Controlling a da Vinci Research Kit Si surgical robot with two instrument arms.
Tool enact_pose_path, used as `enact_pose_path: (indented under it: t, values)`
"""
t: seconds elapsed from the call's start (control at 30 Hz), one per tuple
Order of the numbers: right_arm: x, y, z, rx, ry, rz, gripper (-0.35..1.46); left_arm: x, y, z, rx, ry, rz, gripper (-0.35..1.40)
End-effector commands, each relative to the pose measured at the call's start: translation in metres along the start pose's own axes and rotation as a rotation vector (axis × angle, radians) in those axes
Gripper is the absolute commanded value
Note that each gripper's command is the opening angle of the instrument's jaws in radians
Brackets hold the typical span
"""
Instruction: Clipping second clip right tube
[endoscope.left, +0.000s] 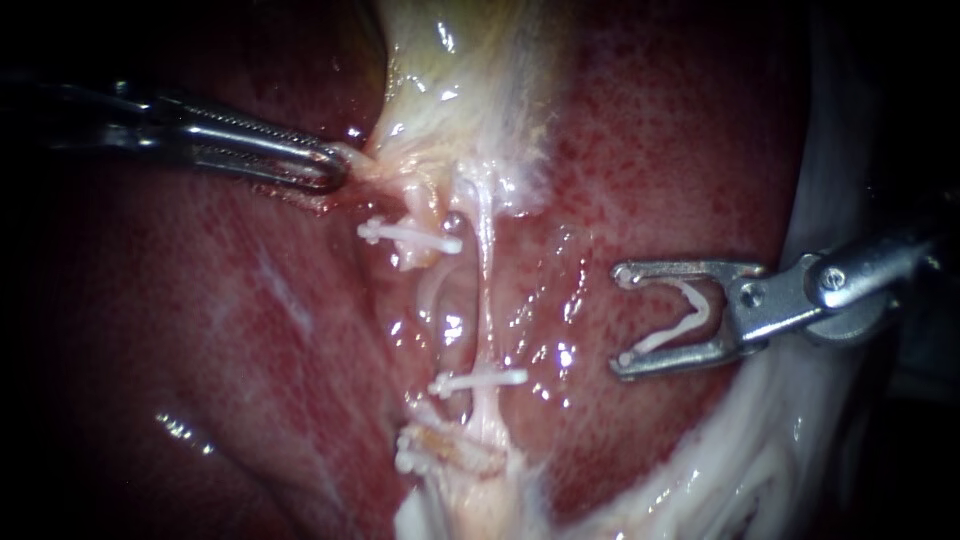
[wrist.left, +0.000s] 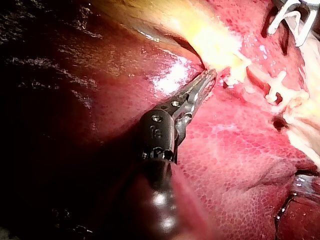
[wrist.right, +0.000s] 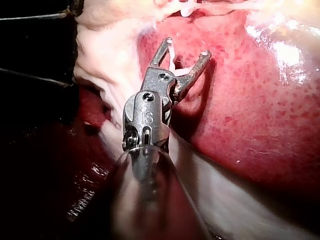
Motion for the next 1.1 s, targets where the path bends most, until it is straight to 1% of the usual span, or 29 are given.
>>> enact_pose_path:
  t: [0.03,0.07,0.1,0.27,0.37,0.47,0.6,0.67,0.77,0.8,0.93,1.1]
  values:
    - [0.0,0.0,0.0001,0.0,0.0,0.0,0.5,0.0003,0.0,-0.0005,-0.005,0.0,-0.002,-0.35]
    - [0.0,0.0,0.0001,0.003,0.001,0.0,0.5,0.0006,0.0,-0.0009,-0.009,-0.001,-0.004,-0.35]
    - [0.0,0.0,0.0001,0.006,0.002,0.0,0.5,0.001,-0.0001,-0.0017,-0.003,0.001,-0.012,-0.35]
    - [0.0002,-0.0001,0.0003,0.017,0.005,0.0,0.5,0.0028,-0.0002,-0.0055,0.028,0.009,-0.002,-0.35]
    - [0.0008,0.0,0.001,0.045,0.011,0.006,0.5,0.0034,-0.0002,-0.0066,0.038,0.011,-0.002,-0.35]
    - [0.0016,-0.0001,0.0019,0.069,0.021,0.058,0.5,0.0034,-0.0002,-0.0067,0.039,0.011,-0.003,-0.35]
    - [0.0028,0.0,0.0036,0.113,0.036,0.181,0.5,0.0034,0.0,-0.0064,0.041,0.012,-0.003,-0.35]
    - [0.0034,0.0002,0.0047,0.124,0.039,0.228,0.5,0.0034,0.0001,-0.0064,0.042,0.012,-0.004,-0.35]
    - [0.0038,0.0008,0.0063,0.14,0.043,0.315,0.5,0.0035,0.0004,-0.0065,0.044,0.012,-0.005,-0.35]
    - [0.0038,0.0009,0.0066,0.141,0.043,0.32,0.5,0.0035,0.0005,-0.0065,0.044,0.012,-0.005,-0.35]
    - [0.0039,0.0016,0.0084,0.17,0.046,0.389,0.5,0.0035,0.0005,-0.0065,0.045,0.012,-0.005,-0.35]
    - [0.0033,0.0019,0.011,0.2,0.049,0.441,0.5,0.0035,0.0005,-0.0065,0.044,0.012,-0.005,-0.35]
